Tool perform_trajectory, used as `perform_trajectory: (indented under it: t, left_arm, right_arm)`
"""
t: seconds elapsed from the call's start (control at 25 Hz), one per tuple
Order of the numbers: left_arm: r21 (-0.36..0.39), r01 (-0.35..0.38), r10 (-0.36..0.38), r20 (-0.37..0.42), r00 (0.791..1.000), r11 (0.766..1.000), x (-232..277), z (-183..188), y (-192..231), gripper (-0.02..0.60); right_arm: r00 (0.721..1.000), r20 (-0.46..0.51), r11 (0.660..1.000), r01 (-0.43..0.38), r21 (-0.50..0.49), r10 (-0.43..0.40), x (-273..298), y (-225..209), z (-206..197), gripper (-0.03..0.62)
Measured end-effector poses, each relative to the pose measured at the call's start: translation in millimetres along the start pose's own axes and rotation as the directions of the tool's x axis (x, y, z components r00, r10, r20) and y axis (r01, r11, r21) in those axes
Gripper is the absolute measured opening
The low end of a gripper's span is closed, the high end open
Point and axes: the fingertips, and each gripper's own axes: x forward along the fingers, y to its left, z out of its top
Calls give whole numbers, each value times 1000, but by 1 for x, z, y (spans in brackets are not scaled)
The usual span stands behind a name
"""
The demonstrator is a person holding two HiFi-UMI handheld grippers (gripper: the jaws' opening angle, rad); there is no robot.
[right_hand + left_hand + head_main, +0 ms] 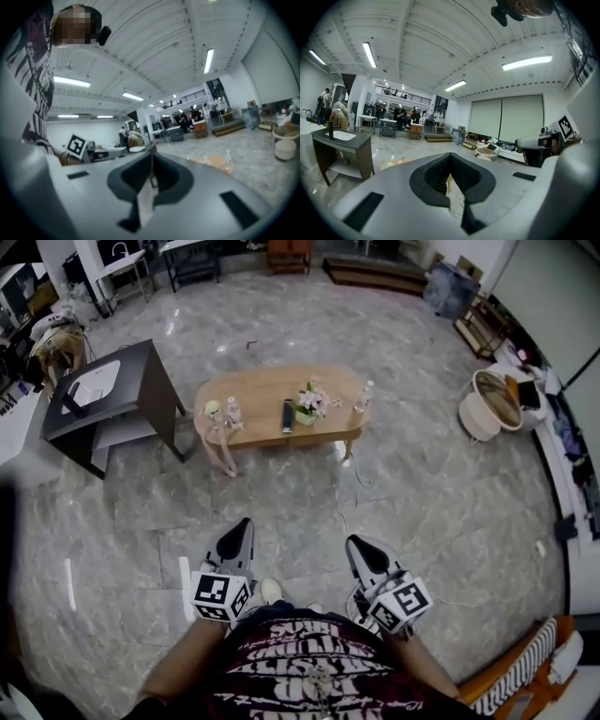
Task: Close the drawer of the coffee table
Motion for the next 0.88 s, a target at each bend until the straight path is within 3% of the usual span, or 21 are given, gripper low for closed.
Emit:
perform_trajectory:
  t: [0.36, 0.6, 0.88]
  left_arm:
    - [-41, -1, 2, 11, 1000, 999, 17, -1, 64, 21]
    - [-37, 21, -22, -19, 1000, 999, 19, -14, 71, 21]
    - [-60, -16, 15, -29, 999, 998, 15, -24, 94, 21]
  right_arm:
    - [1000, -11, 997, 24, -70, -24, 47, 24, 2, 35]
    - [998, -23, 998, 50, -41, -51, 60, 21, 1, 35]
    - [997, -53, 997, 49, -57, -52, 87, 19, -8, 35]
